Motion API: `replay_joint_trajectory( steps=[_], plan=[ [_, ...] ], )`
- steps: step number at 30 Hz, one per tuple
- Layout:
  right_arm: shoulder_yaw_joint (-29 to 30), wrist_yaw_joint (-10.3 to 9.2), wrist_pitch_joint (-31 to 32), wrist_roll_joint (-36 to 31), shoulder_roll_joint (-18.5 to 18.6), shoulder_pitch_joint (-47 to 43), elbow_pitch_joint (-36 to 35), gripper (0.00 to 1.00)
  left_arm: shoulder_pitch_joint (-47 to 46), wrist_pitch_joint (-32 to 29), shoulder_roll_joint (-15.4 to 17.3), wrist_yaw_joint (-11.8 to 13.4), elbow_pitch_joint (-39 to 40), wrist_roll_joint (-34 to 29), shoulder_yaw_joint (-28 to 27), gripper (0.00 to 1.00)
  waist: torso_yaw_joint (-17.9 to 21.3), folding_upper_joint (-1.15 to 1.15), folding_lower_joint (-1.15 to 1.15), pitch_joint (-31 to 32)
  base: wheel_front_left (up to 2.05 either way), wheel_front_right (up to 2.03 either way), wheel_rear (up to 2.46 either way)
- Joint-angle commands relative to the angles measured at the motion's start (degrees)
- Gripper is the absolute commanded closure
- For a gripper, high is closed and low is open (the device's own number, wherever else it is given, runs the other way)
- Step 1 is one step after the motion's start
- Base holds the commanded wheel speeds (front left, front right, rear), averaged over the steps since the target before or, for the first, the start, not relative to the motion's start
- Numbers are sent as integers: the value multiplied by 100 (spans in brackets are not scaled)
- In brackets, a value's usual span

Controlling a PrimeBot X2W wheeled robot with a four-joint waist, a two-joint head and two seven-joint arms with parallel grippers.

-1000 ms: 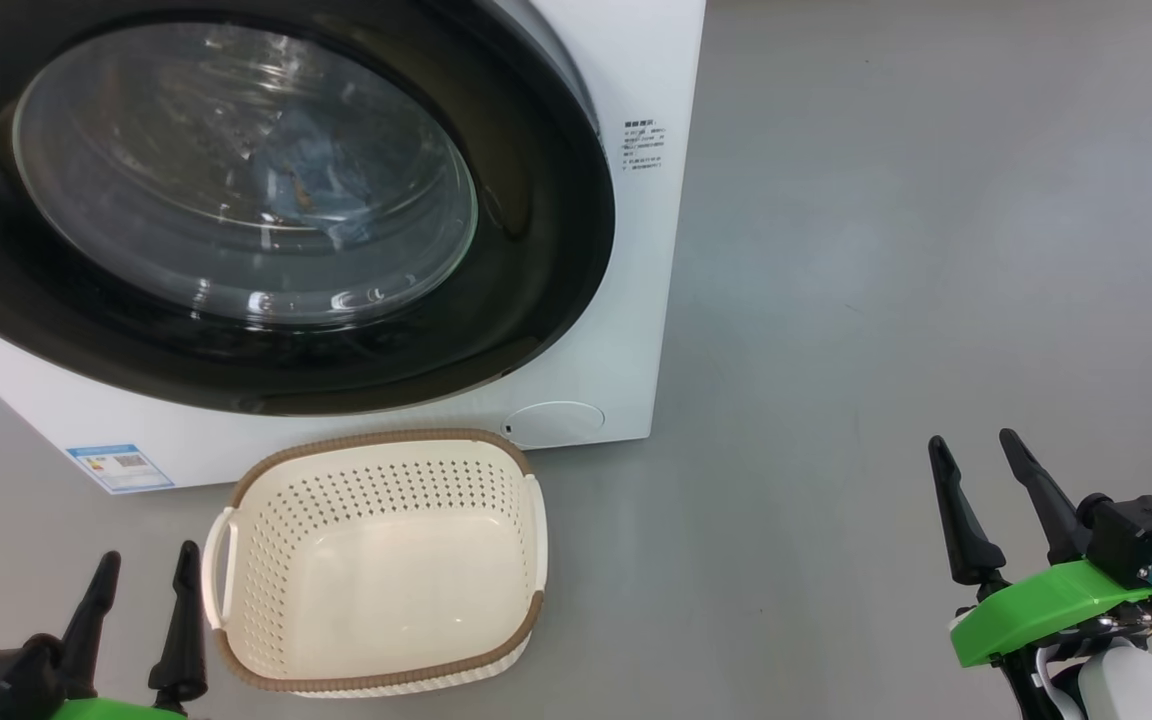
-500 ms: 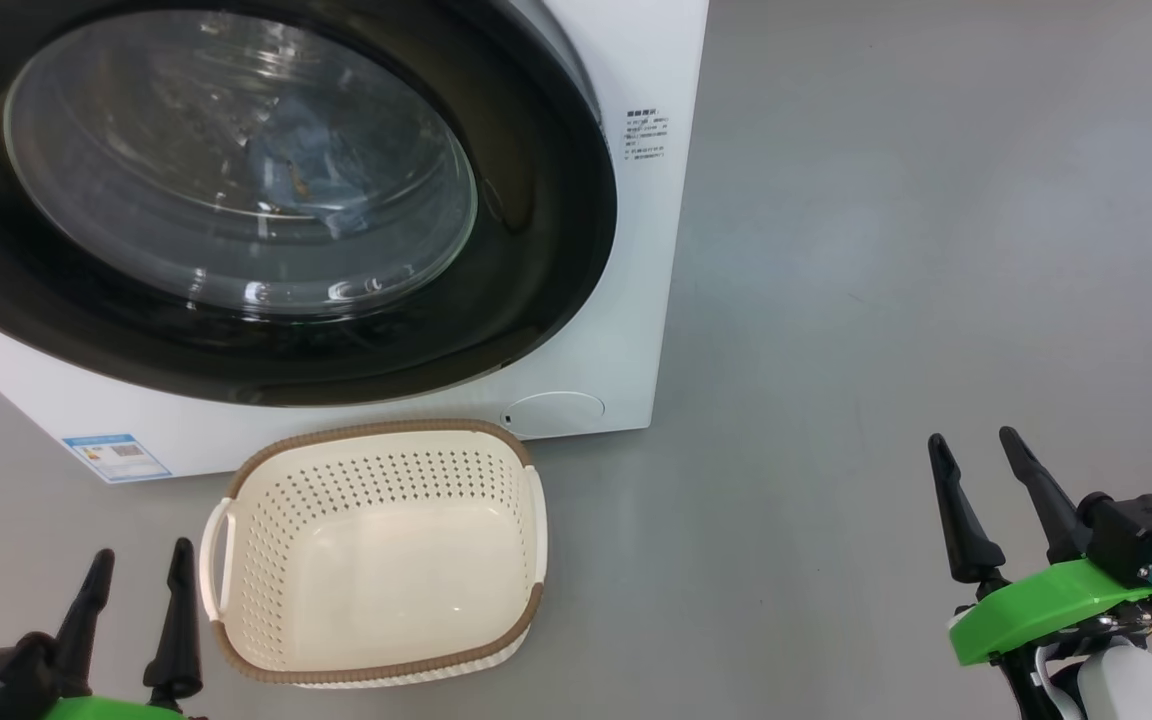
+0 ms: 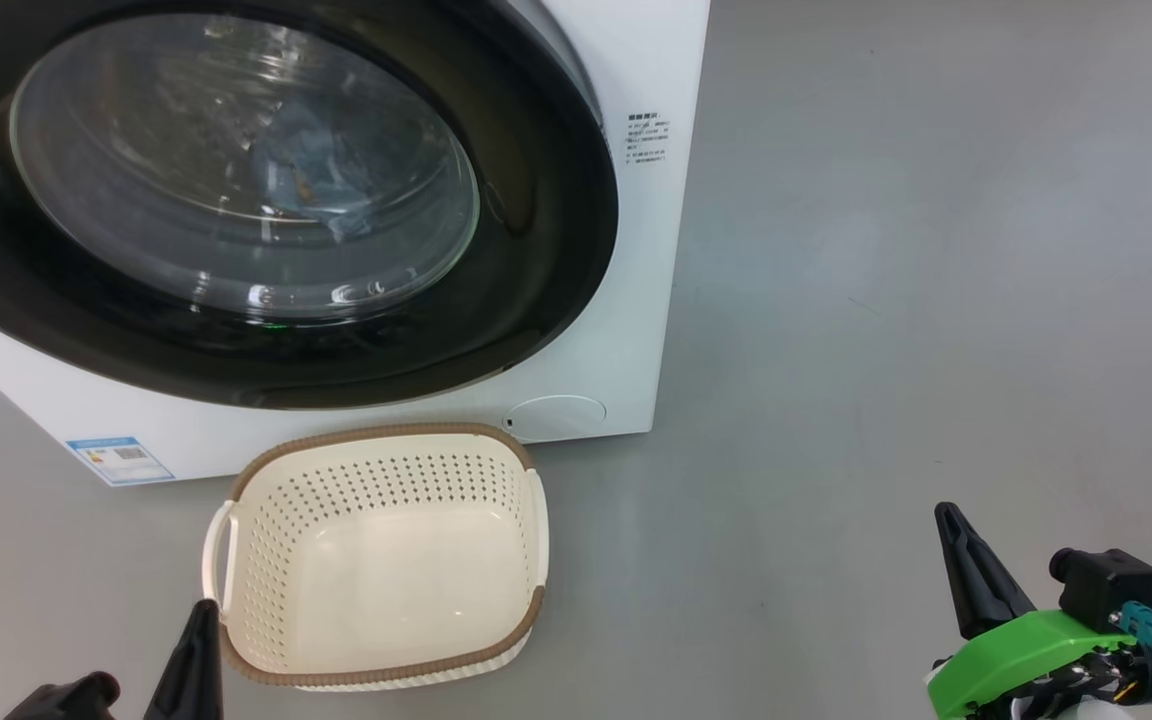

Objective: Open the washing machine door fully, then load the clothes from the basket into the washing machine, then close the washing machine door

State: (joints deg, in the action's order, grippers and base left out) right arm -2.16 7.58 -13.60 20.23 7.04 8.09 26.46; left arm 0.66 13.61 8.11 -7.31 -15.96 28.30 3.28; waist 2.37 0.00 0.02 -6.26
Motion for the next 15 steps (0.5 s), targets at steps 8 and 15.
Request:
replay_joint_trajectory(
  steps=[8, 15],
  plan=[
    [96, -1, 160, 643, 10, 86, -227, 100, -127, -148, 57, 15, 128, 567, -127, 100, -19, 0, -2, 40, 0, 0, 0],
    [146, -2, 278, 1060, -17, 73, -287, 100, -166, -260, 26, 15, 130, 944, -173, 100, -33, 0, -2, 78, 0, 0, 0]
  ],
)
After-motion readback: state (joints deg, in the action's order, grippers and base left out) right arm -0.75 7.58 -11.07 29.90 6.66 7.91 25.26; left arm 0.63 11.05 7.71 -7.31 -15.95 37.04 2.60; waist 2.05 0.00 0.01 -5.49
